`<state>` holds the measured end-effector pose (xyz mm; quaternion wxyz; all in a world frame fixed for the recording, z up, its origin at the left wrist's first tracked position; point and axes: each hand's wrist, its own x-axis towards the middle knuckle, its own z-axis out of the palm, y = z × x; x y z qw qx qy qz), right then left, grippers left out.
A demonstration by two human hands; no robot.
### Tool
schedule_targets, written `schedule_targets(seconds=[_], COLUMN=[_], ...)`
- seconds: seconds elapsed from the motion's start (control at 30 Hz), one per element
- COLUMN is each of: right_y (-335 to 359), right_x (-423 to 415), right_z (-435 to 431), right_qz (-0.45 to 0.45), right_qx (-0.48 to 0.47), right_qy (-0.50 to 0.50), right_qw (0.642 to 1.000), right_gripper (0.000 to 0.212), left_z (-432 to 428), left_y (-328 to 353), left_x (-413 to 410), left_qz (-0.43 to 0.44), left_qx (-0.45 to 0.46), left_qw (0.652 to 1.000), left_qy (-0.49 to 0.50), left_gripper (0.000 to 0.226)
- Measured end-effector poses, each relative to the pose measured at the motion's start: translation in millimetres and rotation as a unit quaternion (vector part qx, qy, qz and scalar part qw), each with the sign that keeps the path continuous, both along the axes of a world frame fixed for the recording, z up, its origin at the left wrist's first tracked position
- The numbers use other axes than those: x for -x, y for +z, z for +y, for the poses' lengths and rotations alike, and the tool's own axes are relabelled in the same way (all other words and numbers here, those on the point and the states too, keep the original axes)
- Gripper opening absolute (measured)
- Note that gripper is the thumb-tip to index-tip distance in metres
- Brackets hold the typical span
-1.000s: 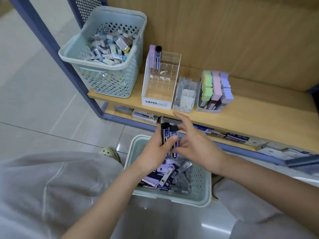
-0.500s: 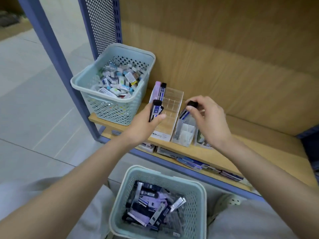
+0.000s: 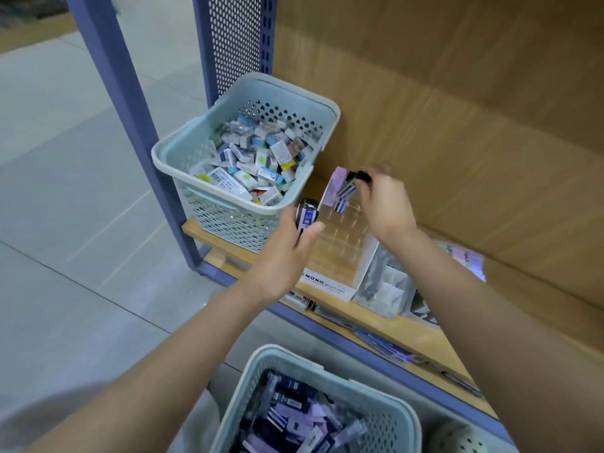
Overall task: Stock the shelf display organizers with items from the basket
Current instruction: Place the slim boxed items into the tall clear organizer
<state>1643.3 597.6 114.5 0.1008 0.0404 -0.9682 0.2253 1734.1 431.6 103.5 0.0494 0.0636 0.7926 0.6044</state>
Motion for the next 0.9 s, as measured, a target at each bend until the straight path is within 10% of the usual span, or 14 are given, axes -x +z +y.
schedule_targets(seconds=[0.9], right_y=[-13], right_x=[18], right_z=[-2], right_qz=[-0.004], right_qx=[-0.085], right_qy=[0.04], right_qw=[0.996], right_gripper=[0.017], left_z=[1], left_y=[-13], left_x=[1], left_qz=[-0.097], left_qx=[-0.021], left_qw=[0.995], left_qy=[0.005], left_gripper=[0.012])
